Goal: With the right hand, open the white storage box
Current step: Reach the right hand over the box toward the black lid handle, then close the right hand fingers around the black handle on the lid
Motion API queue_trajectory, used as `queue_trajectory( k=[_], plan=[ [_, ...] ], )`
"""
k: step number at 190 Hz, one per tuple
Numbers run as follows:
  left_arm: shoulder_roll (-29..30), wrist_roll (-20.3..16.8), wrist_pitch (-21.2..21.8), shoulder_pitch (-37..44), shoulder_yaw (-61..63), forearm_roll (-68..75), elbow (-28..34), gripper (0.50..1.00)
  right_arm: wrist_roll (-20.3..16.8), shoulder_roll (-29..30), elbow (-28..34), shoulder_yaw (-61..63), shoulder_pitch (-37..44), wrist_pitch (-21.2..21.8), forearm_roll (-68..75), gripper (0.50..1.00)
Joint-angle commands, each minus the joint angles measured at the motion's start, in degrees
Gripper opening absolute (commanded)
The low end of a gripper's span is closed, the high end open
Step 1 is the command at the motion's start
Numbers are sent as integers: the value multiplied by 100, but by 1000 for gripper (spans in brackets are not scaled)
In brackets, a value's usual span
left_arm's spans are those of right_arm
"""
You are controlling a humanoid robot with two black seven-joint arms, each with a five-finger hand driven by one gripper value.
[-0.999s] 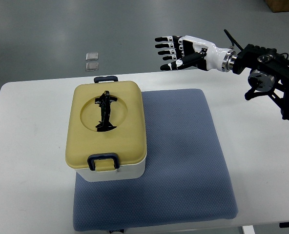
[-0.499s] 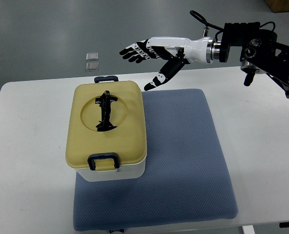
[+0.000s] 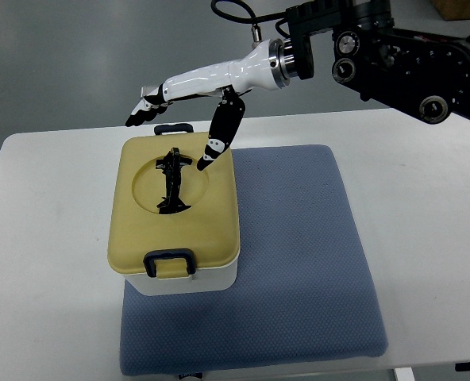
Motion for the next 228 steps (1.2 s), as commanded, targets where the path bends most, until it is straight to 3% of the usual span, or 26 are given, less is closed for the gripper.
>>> queue_trajectory(
  k=[1, 34, 74, 147, 194, 228],
  plan=[
    [0, 0, 0, 0, -4, 0, 0, 1000, 166, 51, 0, -202, 212, -45, -302, 919],
    [0, 0, 0, 0, -4, 0, 0, 1000, 228, 288, -9, -474, 450, -141, -680, 919],
    [0, 0, 0, 0, 5, 0, 0, 1000, 386, 499, -44, -914, 555, -563, -1269, 915],
    [0, 0, 0, 0, 5, 0, 0, 1000, 395, 754, -159, -1090, 634, -722, -1401, 901],
    [0, 0, 0, 0, -4, 0, 0, 1000, 553, 807, -264, -1186, 643, -888, -1612, 838],
    [0, 0, 0, 0, -4, 0, 0, 1000, 570, 807, -282, -1186, 661, -888, -1621, 829]
  ],
)
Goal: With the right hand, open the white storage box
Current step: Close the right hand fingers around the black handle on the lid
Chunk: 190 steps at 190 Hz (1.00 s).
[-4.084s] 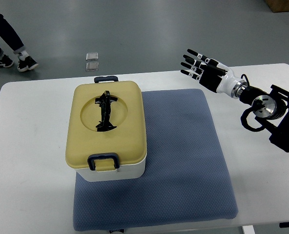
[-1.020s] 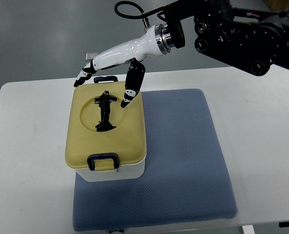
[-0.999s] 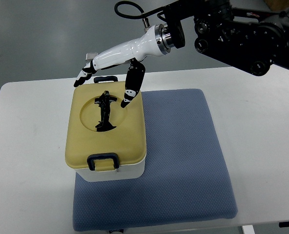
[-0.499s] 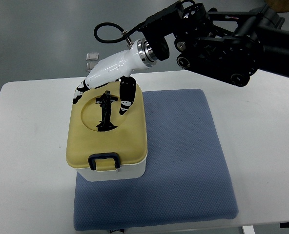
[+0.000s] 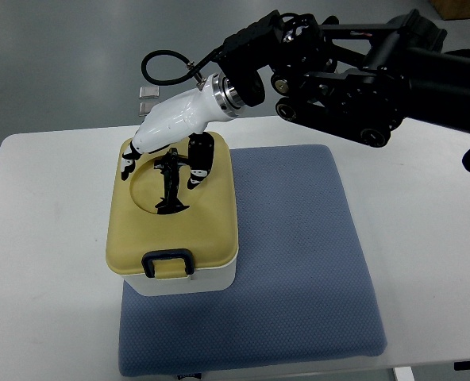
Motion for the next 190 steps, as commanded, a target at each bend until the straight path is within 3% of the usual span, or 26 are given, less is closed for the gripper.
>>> queue_trajectory(
  k=[1, 58, 134, 190],
  plan=[
    [0, 0, 0, 0, -5, 0, 0, 1000, 14, 0, -19, 0, 9, -1, -10, 829],
    [0, 0, 0, 0, 4, 0, 0, 1000, 14, 79, -28, 0, -26, 8, -54, 791],
    [0, 0, 0, 0, -5, 0, 0, 1000, 32, 97, -36, 0, -62, -54, -90, 691],
    [0, 0, 0, 0, -5, 0, 0, 1000, 32, 97, -28, -9, -70, -71, -90, 646]
  ],
)
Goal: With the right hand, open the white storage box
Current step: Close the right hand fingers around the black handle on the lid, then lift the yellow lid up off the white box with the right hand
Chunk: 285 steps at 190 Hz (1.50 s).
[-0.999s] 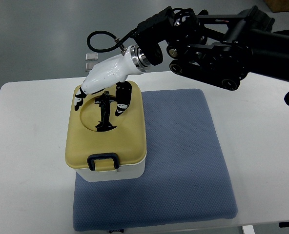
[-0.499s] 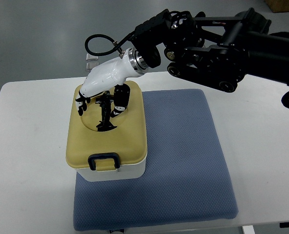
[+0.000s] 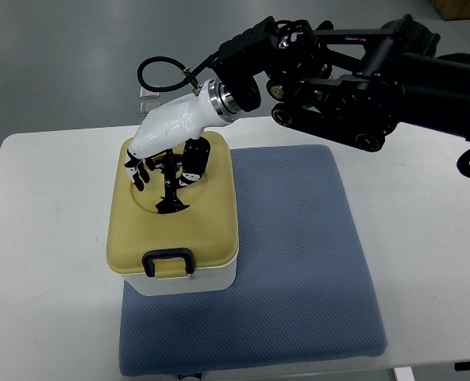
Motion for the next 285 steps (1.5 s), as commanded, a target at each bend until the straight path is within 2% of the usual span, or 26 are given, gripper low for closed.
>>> queue_trajectory(
  k=[1, 30, 60, 78, 91, 142, 200, 261, 285],
  plan=[
    [0, 0, 0, 0, -4, 0, 0, 1000, 0, 0, 7, -9, -3, 1, 0, 646],
    [0, 0, 0, 0, -4, 0, 0, 1000, 0, 0, 7, -35, -3, -7, 0, 611],
    [0, 0, 0, 0, 4, 0, 0, 1000, 123, 0, 7, -35, 6, -7, -9, 543],
    [0, 0, 0, 0, -4, 0, 0, 1000, 131, 0, 7, -35, 6, 1, -9, 535],
    [0, 0, 0, 0, 4, 0, 0, 1000, 140, -9, 7, -35, 6, -7, -9, 505],
    [0, 0, 0, 0, -4, 0, 0, 1000, 237, -26, 7, -35, 15, 1, -9, 500],
    [0, 0, 0, 0, -4, 0, 0, 1000, 590, -114, 24, -9, 225, 1, -9, 500],
    [0, 0, 0, 0, 4, 0, 0, 1000, 590, -352, 15, 88, 542, -16, 9, 500],
    [0, 0, 0, 0, -4, 0, 0, 1000, 590, -545, 15, 88, 621, -174, 9, 500]
  ],
)
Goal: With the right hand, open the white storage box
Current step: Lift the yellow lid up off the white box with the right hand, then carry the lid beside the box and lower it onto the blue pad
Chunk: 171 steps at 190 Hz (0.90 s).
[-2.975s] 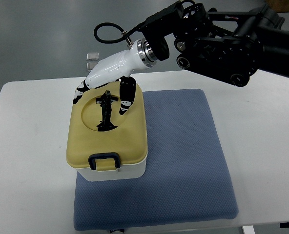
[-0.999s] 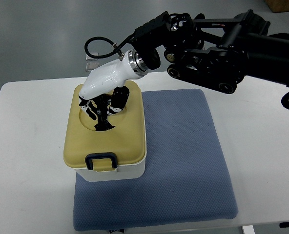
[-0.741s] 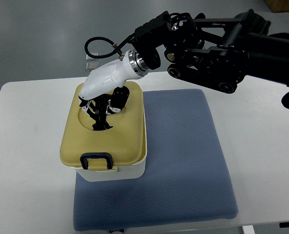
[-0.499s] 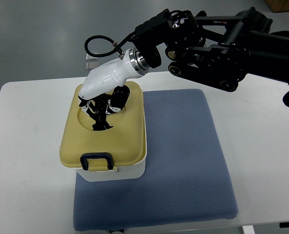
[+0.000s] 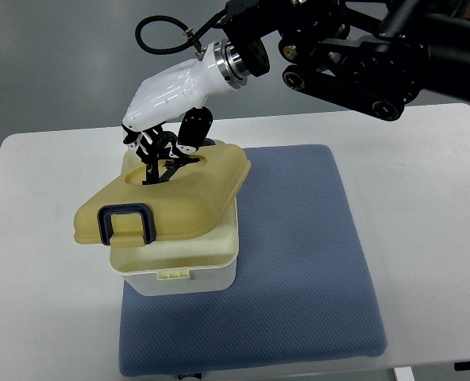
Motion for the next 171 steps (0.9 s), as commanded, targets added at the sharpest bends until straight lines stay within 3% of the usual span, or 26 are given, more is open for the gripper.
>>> queue_trajectory(
  k=[1, 90, 171],
  plan=[
    [0, 0, 0, 0, -2, 0, 0, 1000, 0, -138, 0, 3, 79, -114, 0, 500],
    [0, 0, 0, 0, -2, 0, 0, 1000, 0, -1131, 0, 276, 316, -185, 71, 500],
    [0, 0, 0, 0, 6, 0, 0, 1000, 0, -2300, 35, 232, -290, -747, -17, 500]
  ],
)
